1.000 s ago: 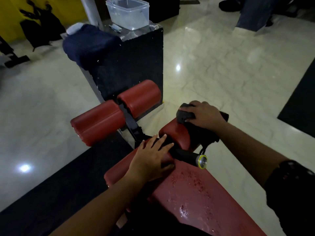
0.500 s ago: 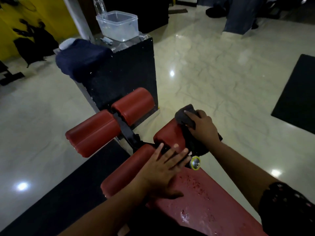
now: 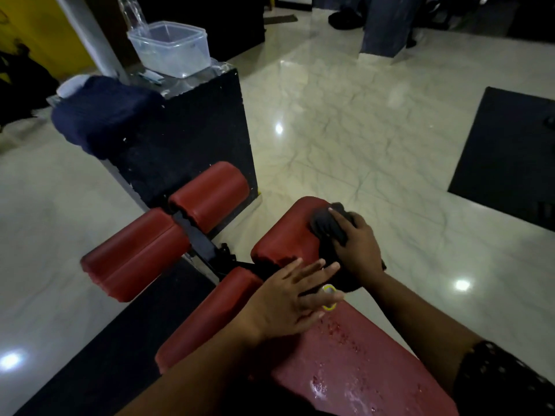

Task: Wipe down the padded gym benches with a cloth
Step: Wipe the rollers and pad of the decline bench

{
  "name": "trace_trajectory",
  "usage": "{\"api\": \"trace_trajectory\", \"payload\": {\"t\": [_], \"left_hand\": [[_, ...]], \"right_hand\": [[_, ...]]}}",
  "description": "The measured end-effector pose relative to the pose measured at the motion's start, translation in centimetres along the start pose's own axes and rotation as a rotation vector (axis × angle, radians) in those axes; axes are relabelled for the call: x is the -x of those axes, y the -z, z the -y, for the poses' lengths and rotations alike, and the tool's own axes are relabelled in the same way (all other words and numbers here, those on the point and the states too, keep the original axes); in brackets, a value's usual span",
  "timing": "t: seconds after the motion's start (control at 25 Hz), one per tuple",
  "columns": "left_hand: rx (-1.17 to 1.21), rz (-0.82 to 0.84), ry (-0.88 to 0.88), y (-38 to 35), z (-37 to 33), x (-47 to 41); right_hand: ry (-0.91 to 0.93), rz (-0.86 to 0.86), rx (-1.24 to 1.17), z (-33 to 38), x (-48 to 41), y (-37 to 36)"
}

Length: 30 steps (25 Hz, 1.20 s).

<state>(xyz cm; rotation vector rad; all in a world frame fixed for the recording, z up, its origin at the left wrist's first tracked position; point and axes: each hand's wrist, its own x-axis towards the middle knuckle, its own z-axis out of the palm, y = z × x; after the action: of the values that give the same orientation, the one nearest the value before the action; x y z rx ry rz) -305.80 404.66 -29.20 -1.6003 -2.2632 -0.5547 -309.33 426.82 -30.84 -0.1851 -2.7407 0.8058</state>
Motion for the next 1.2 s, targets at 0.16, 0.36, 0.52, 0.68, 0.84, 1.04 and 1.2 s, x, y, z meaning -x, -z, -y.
{"api": "trace_trajectory", "payload": {"t": [0.16,0.36,0.52,0.68,0.84,1.04,1.2], "left_hand": [[-0.208,0.354,0.417,0.9,1.6,0.6],[-0.122,0.686,0.517,1.5,2.0,-0.9],[-0.086,0.624,0.52,1.7,2.2,-0.5],[-0.156,0.56,0.493,1.0,2.2,0.1],[-0.142,0.566,0.53,0.8,2.3,0.1],[-0.165,0.522,0.509,0.7,2.2,0.1],[-0.171,0.587,0.53,1.1,2.1,-0.3]], "right_hand": [[0.205,0.221,0.401,3.6,-5.1,2.0],[0.292,0.405,0.578,8.8,-10.7,0.3],[0.283,0.523,0.53,9.8,-12.9,-0.9],[0.02,0.396,0.108,5.9,-12.2,-0.1],[-0.055,0.192,-0.136,2.4,-6.6,0.9],[-0.285,-0.092,-0.311,-0.3,0.5,-1.1],[-0.615,-0.153,-0.464,-2.6,-0.2,-2.5]]}}
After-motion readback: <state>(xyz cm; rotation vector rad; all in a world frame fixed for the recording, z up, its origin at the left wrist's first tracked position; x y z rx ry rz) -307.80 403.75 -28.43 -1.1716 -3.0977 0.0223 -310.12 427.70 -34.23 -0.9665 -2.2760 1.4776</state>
